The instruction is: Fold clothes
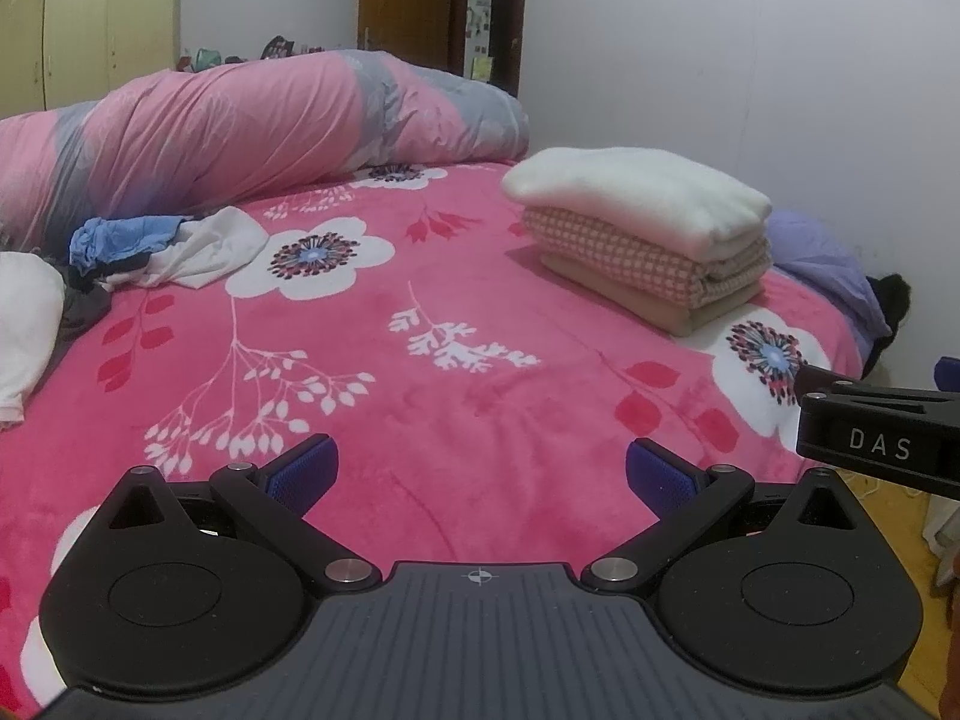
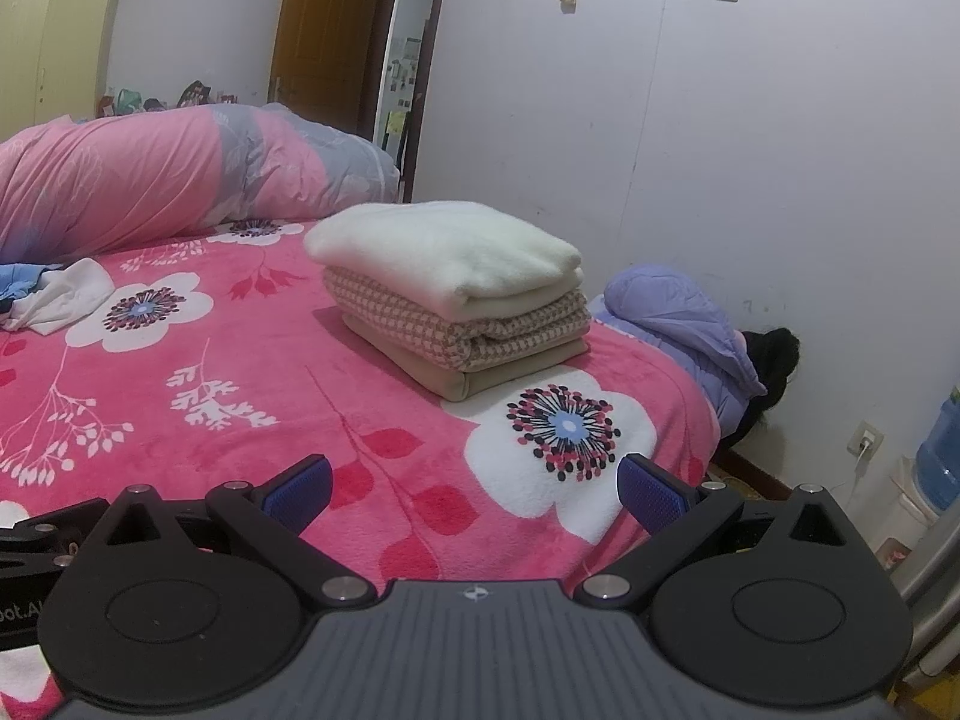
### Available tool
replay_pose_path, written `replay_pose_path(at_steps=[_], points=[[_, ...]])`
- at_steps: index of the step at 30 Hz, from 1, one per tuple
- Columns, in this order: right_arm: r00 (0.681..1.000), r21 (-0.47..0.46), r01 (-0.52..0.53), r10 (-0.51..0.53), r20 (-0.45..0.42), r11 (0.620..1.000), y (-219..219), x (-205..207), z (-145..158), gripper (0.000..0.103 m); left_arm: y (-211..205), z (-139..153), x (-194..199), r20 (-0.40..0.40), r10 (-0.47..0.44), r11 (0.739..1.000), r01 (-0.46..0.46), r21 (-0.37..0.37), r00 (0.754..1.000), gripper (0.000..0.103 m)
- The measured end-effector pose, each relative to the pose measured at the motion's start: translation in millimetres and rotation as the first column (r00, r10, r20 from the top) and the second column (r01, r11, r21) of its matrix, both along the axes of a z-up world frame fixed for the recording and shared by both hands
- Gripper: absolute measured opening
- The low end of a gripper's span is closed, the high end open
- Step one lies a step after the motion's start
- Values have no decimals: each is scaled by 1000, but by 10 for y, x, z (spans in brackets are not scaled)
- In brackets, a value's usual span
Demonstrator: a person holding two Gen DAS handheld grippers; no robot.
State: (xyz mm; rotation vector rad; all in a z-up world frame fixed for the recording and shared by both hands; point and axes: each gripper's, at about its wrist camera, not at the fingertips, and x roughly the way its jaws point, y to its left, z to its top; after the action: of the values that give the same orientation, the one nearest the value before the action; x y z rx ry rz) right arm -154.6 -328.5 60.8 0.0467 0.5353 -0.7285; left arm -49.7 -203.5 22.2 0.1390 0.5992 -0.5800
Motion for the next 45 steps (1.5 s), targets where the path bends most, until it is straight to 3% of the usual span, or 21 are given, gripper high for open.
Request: replay_pose_path(at_steps=[45], points=[[1000, 3, 20, -20, 17, 1000, -30, -61, 29, 103, -18, 24, -11, 9, 12, 1000, -12, 1, 1000, 103]])
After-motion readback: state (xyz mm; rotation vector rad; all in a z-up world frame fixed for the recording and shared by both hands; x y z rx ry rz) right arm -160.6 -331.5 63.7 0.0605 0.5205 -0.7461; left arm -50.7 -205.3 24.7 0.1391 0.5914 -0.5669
